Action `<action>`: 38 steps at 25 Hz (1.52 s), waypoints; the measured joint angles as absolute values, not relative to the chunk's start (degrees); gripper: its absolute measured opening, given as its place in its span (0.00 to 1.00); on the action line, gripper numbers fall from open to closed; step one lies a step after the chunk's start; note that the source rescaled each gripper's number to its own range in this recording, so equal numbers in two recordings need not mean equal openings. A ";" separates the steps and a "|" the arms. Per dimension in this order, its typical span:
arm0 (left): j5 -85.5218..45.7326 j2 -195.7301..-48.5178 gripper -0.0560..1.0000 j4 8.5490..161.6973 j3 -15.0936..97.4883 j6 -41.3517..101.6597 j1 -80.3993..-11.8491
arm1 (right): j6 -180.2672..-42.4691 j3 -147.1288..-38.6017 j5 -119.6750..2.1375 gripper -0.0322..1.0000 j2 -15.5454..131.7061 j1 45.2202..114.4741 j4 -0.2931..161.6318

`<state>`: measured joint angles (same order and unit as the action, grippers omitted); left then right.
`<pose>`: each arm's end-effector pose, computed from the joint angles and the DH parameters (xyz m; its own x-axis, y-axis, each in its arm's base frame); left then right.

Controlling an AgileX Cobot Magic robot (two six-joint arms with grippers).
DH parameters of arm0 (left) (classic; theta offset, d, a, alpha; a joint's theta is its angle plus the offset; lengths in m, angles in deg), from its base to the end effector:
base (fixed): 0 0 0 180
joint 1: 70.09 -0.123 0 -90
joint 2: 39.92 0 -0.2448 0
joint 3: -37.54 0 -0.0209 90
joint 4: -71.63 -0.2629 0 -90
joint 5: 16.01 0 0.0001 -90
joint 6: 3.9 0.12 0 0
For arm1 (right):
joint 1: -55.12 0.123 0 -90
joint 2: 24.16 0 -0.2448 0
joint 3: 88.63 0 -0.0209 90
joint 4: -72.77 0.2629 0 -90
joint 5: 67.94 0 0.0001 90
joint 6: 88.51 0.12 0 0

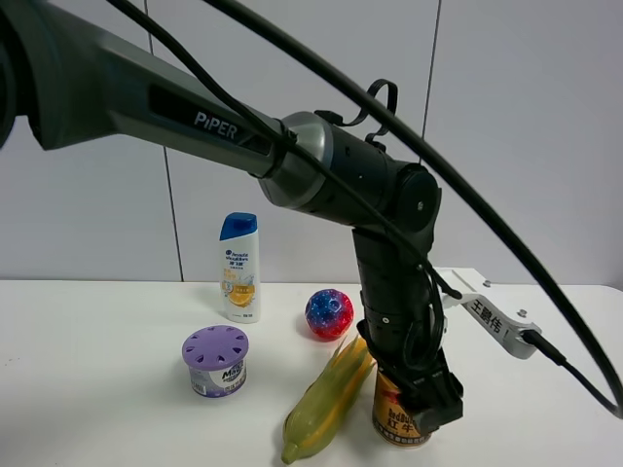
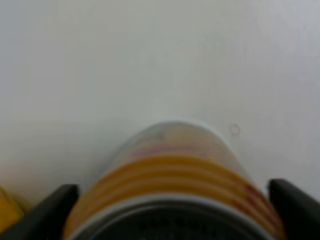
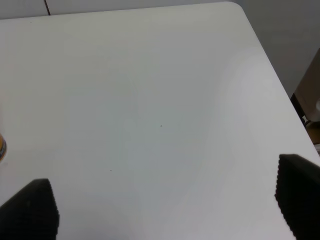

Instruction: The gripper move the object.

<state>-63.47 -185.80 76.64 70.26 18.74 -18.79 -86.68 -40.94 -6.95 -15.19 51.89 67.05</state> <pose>0.3019 -0.3892 0.0632 -0.2953 0.8948 -0.3350 0.9423 0.3307 0.0527 0.0716 -0.0145 0.2678 -0.4636 0.0096 -0.8860 0.1256 0.9906 -0.0550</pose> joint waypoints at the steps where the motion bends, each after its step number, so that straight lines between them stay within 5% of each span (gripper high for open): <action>1: -63.02 -185.80 0.50 76.64 70.26 17.83 -18.79 | -86.68 -40.94 -6.95 1.00 -15.19 51.89 67.05; 3: -62.48 -185.80 0.82 76.52 70.26 15.45 -18.79 | -86.68 -40.94 -6.95 1.00 -15.19 51.89 67.05; 6: -62.35 -185.62 0.96 76.39 70.26 13.61 -18.79 | -86.68 -40.94 -6.95 1.00 -15.19 51.89 67.05; 24: -67.91 -173.28 0.98 73.34 70.26 12.22 -19.74 | -86.68 -40.94 -6.95 1.00 -15.19 51.89 67.05; 38: -73.81 -168.73 0.99 70.85 70.26 9.39 -39.15 | -86.68 -40.94 -6.95 1.00 -15.19 51.89 67.05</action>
<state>-73.81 -168.73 70.85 70.26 9.39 -39.15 -86.68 -40.94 -6.95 -15.19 51.89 67.05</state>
